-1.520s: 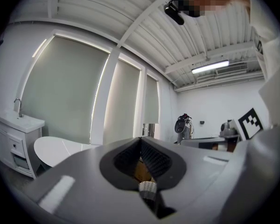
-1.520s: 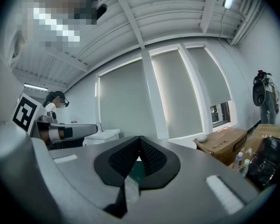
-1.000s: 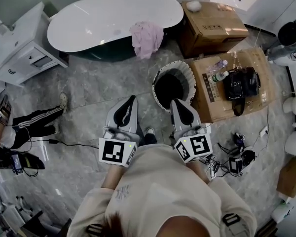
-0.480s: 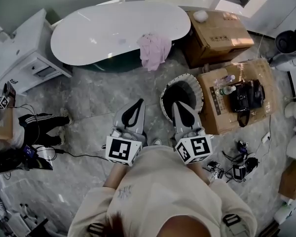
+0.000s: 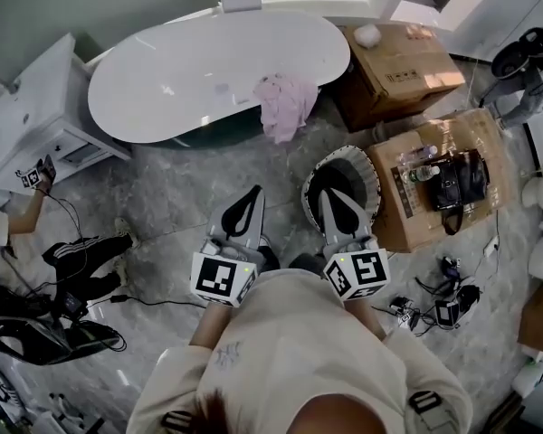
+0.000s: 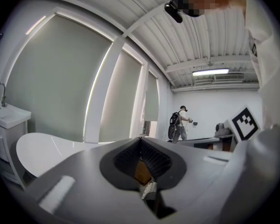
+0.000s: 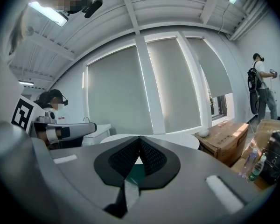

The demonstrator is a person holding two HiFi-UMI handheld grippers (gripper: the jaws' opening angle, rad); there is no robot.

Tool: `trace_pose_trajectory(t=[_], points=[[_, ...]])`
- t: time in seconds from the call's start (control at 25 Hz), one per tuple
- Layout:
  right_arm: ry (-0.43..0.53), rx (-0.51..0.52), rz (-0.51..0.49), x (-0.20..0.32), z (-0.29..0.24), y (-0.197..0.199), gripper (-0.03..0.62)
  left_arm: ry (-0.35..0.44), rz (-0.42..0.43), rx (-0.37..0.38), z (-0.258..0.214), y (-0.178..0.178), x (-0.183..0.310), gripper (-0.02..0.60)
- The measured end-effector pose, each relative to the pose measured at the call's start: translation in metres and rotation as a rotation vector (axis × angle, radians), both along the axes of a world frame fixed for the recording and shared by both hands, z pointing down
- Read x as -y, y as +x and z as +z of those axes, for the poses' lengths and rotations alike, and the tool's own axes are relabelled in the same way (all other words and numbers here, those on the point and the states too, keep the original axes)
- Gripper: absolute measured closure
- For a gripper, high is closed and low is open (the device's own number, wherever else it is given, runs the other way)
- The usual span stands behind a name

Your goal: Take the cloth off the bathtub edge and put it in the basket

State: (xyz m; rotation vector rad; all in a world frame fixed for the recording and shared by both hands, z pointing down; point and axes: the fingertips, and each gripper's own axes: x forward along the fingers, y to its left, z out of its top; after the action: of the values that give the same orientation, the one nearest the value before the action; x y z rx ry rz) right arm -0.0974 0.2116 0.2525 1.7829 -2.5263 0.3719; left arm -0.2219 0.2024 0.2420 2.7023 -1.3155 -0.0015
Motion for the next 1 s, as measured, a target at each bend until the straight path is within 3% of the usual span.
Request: trace_pose_trajectory(t=[0.36,0.6,1.0], points=[[-0.031,-0.015,-0.007,0.025,0.006,-0.02,0.599,-0.037,-0.046,-0.023,0.004,-0.028,0.026,0.572],[-0.048,-0.007,-0.022,0.047,0.012,-0.015,0.599,-0.073,-0.069,-0.021,0.016,-0.025,0.045,0.572],[-0.027,-0.007,-0.067,0.129,0.007,0.007,0.599,-0.036,-0.116,-0.03,0.005,-0.006,0.12,0.572]])
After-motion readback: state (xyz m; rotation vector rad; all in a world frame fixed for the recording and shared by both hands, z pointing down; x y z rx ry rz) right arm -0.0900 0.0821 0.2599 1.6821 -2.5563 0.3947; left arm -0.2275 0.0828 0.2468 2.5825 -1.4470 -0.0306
